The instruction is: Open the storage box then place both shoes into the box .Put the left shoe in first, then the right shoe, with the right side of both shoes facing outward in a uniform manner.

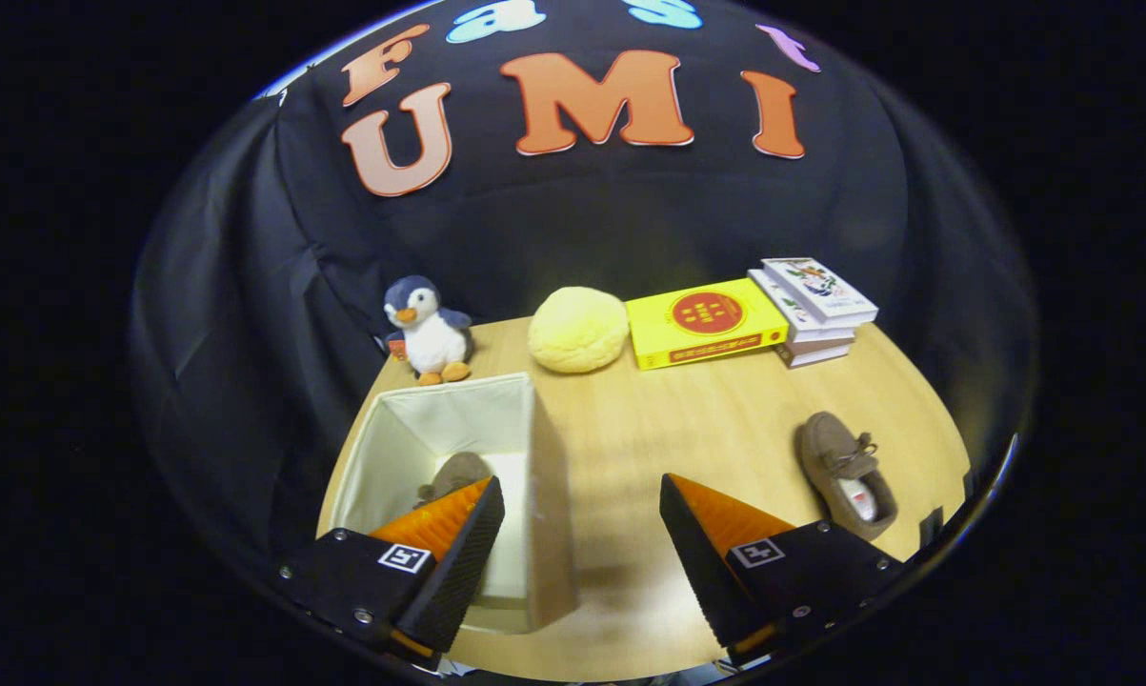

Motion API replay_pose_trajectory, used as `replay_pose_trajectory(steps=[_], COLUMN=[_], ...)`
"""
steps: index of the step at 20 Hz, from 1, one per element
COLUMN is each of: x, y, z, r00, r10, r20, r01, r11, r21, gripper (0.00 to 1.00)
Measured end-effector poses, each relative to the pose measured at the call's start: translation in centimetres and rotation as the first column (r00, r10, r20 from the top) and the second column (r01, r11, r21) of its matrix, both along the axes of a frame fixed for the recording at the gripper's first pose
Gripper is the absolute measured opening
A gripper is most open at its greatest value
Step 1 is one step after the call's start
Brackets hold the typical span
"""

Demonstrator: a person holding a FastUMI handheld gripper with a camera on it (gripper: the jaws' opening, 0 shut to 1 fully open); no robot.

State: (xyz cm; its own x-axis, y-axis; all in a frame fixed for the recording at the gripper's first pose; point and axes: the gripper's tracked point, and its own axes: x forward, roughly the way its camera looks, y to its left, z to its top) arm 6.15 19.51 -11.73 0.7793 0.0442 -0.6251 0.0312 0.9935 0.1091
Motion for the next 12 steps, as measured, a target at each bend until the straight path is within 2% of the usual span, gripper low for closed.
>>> replay_pose_trajectory(steps=[6, 9, 12], x=[-0.6, -1.0, -1.3], y=[-13.8, -20.0, -24.4], z=[-2.6, -5.1, -8.2], r00=[0.996, 0.993, 0.989], r10=[-0.089, -0.099, -0.108], r20=[-0.028, -0.059, -0.101], r01=[0.085, 0.086, 0.085], r11=[0.988, 0.978, 0.974], r21=[-0.126, -0.192, -0.208], gripper=[0.98, 0.99, 0.99])
